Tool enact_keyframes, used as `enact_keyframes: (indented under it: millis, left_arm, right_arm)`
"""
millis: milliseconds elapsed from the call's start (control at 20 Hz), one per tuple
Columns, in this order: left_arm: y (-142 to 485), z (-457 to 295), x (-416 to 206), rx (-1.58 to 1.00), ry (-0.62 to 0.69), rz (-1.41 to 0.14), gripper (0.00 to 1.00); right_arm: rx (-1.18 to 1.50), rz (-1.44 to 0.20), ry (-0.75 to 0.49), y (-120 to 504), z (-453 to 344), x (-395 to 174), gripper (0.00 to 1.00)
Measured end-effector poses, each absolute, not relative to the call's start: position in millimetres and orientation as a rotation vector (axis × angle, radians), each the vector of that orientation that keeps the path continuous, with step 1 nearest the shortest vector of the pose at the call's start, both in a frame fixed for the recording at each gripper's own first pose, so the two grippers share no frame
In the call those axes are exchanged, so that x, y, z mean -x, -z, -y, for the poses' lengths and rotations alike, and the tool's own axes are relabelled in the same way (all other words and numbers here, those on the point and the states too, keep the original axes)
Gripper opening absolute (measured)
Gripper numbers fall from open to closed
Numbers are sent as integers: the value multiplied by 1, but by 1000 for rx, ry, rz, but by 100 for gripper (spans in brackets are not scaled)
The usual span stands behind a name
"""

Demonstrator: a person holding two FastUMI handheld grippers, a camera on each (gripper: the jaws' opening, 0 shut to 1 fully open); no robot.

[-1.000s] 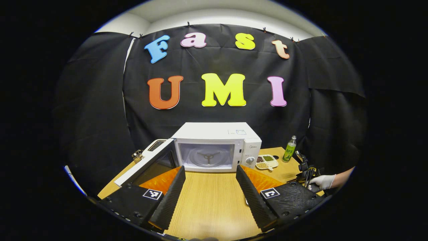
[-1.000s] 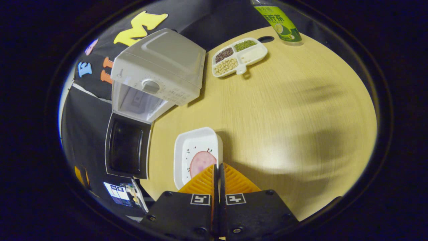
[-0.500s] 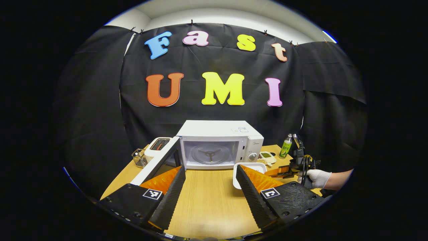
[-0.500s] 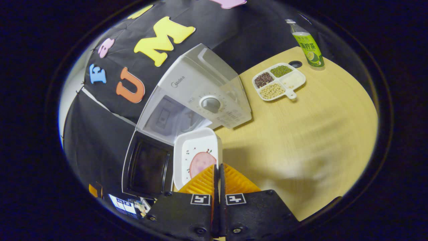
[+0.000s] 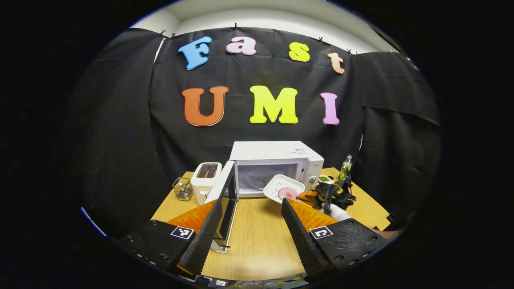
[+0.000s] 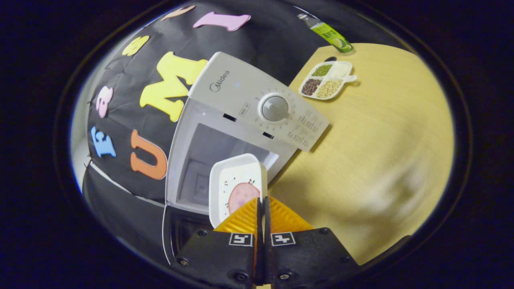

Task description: Open the microwave oven with the left hand, put the food in, and close the microwave oven.

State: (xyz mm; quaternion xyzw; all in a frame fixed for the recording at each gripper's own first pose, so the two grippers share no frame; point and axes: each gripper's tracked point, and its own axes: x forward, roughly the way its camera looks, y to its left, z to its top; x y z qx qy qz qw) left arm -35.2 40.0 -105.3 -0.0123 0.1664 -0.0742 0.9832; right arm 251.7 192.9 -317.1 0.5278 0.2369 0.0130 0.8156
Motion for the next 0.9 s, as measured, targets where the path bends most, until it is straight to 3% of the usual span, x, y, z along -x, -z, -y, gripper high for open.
enact_keyframes:
  millis: [100, 150, 600, 750, 900]
  left_arm:
    - [110, -45, 36, 28, 152, -344, 89]
    - [114, -47, 36, 35, 152, -356, 89]
    - [138, -65, 24, 58, 93, -409, 89]
    - [142, -71, 21, 57, 74, -417, 89]
    - [148, -73, 18, 51, 70, -429, 89]
  right_arm:
    - [-1175, -477, 29, 317, -211, -268, 0]
    - [-1197, -464, 42, 317, -219, -276, 4]
    - [-1352, -409, 216, 331, -243, -348, 4]
    - [-1354, -397, 221, 329, -247, -365, 0]
    - [-1343, -377, 227, 328, -249, -381, 4]
